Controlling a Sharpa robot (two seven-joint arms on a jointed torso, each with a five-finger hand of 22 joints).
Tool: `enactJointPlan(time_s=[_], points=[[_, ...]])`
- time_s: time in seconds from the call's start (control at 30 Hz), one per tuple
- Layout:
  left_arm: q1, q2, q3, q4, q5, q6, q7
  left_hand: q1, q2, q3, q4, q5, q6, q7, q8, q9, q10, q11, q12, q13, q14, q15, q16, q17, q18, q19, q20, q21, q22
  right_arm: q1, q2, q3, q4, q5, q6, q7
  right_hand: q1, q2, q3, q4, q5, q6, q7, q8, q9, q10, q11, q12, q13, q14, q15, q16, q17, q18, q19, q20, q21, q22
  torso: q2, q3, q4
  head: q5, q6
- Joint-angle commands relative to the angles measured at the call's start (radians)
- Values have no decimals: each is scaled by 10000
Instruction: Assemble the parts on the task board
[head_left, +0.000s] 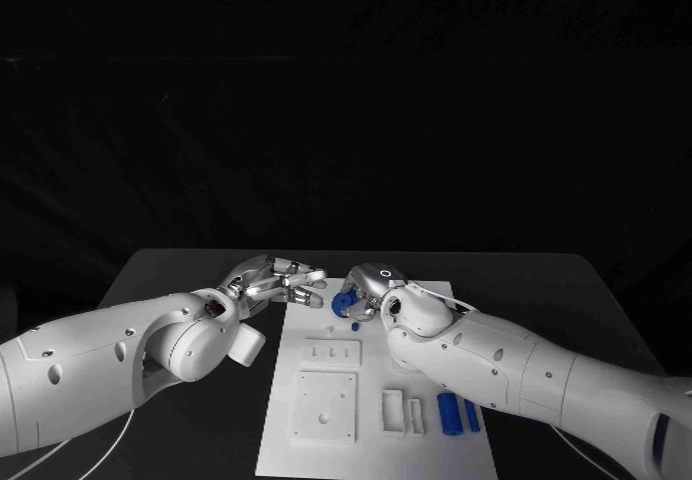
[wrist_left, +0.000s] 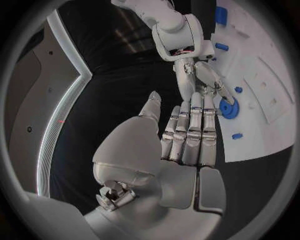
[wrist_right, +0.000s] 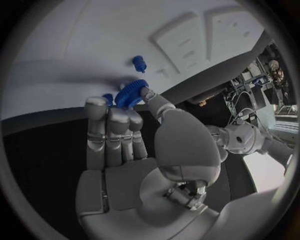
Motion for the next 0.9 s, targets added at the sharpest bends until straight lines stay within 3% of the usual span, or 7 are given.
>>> enactJointPlan(time_s=[0.03,0.9], points=[[2,9,8,25,12,119,83,-51,12,9,-54,-15,-76,16,-12,17,-85,-9,-20,12,-45,13,-37,-5,-8,20,60,-48,-14,-27,4,-12,-53,-170,-12,-359,112,19,12,-17,25,347,126,30,14,-48,-4,-97,-29,52,10,-59,-32,-101,498,24,-24,236,-4,4,9,-11,3],[2,-14,8,-3,12,136,61,-51,12,9,-54,-15,-76,16,-12,17,-85,-9,-20,12,-45,13,-37,-5,-8,20,60,-48,-14,-67,-45,-10,41,-102,-200,-499,102,-119,14,35,-106,134,180,25,2,-118,23,-274,-170,44,15,-172,-116,-91,498,25,-78,200,-4,-2,2,27,-83]])
